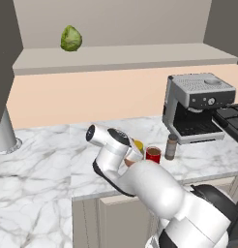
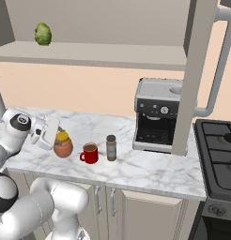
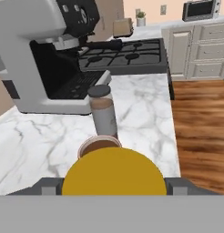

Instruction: Pick the cinnamon and honey bottle from the cabinet and place them next to the mug.

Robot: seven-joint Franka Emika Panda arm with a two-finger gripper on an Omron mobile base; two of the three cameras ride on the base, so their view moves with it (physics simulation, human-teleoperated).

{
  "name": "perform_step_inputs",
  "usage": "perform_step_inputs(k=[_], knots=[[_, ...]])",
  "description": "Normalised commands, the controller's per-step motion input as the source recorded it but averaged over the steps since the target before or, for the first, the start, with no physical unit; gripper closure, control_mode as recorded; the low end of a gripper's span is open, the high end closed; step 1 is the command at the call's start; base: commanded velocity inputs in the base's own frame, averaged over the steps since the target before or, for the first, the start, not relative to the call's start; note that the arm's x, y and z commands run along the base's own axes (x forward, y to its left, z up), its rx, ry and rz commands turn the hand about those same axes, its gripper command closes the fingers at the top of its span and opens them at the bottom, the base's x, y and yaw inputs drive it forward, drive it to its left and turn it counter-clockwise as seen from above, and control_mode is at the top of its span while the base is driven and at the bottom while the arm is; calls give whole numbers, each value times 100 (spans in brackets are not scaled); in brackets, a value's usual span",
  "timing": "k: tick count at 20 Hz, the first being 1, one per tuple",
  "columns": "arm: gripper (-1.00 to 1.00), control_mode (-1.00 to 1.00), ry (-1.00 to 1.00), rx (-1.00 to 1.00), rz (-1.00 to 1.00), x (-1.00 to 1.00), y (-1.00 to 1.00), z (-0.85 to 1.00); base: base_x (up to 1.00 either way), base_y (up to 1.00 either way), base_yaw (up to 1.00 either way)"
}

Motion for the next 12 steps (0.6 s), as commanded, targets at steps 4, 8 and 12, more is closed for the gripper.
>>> perform_step_inputs(k=[4, 8, 12], knots=[[100, -100, 1, 0, 0, 22, -21, -16, 0, 0, 0], [100, -100, 7, 0, 0, 30, -9, -2, 0, 0, 0], [100, -100, 10, 0, 0, 37, 0, 0, 0, 0, 0]])
